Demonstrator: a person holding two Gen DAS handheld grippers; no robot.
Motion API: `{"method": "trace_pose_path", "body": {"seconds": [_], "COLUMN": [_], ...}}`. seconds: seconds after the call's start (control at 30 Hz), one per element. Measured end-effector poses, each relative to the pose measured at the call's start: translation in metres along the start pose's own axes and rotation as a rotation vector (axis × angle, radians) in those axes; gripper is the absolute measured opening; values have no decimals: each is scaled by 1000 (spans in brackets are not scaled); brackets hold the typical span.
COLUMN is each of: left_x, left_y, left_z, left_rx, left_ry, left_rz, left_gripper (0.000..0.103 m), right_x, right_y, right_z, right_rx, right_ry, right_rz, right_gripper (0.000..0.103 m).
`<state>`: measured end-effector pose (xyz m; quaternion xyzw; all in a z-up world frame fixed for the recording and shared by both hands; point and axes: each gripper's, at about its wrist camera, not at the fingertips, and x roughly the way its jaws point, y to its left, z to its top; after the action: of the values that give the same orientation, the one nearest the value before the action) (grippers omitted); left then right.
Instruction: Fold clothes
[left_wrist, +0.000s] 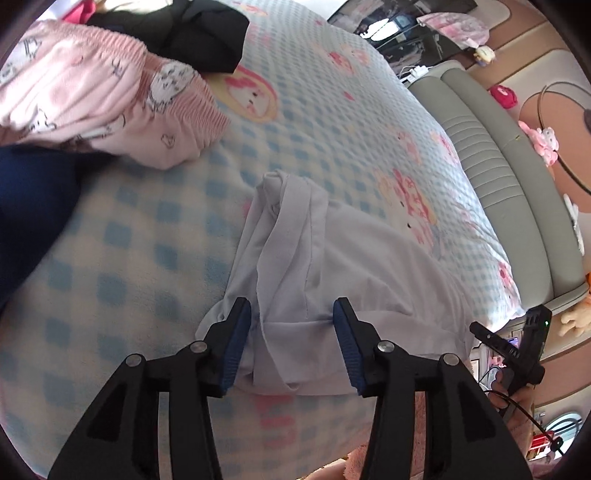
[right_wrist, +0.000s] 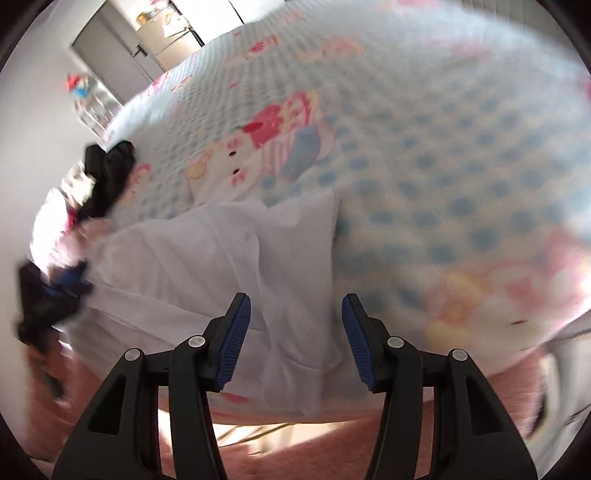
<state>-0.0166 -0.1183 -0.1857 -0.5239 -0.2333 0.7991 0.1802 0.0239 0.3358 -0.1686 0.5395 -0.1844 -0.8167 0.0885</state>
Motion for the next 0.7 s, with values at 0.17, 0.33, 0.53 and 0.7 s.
{"method": "trace_pose_path", "body": {"seconds": [0.17, 0.33, 0.53, 0.7], "left_x": [0, -1, -1, -9], "left_y": [-15, -22, -17, 4], "left_z": [-4, 30, 39, 2], "left_rx": [80, 80, 108, 110], "left_ry": [-14, -63, -59, 19], "left_rz": [33, 30, 117, 94], "left_gripper": [17, 12, 16, 18], "right_x": [12, 1, 21, -8], "right_y": [3, 29, 28, 11], "right_z": [-15, -4, 8, -21], "right_rx": [-36, -137, -181, -104], "right_ry": [47, -32, -50, -83], "right_rz": [-6, -79, -239, -120], "right_gripper": [31, 19, 23, 25]}}
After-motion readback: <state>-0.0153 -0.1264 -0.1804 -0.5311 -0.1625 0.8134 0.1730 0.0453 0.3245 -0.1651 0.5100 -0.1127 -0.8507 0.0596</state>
